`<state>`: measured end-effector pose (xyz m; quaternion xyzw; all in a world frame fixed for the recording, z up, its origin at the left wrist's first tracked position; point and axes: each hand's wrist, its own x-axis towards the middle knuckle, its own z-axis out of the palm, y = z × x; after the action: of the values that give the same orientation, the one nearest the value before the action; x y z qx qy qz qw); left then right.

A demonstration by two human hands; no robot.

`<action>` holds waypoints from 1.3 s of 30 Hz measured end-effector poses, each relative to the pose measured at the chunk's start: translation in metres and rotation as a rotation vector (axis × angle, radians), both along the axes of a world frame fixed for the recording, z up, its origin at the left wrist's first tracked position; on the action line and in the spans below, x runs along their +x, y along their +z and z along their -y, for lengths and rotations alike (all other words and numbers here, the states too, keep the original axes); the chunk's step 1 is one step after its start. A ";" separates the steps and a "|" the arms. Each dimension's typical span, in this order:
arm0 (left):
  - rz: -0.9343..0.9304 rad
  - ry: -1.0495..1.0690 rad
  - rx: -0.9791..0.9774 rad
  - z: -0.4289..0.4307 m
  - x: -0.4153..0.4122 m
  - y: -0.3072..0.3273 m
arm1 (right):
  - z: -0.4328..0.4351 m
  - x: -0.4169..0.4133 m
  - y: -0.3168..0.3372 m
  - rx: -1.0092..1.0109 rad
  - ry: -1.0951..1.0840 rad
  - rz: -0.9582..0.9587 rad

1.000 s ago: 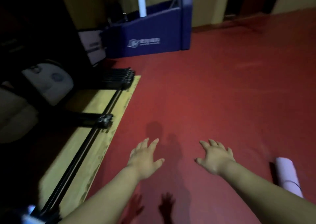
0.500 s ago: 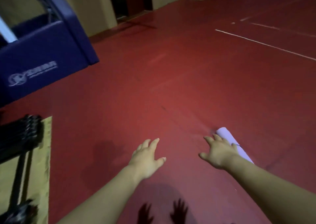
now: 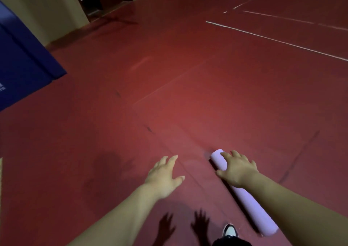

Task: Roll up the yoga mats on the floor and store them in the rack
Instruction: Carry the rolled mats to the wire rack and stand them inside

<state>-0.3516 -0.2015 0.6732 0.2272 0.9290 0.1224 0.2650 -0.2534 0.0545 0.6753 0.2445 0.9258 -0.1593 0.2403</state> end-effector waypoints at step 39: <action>0.863 1.026 0.420 -0.418 -0.229 -0.766 | -0.296 -0.291 -0.744 -0.489 -0.618 0.157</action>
<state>-0.5809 0.2162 -0.0929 -0.2622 0.6875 0.4883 0.4693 -0.5447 0.3505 -0.0688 0.4584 0.7224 -0.4203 0.3021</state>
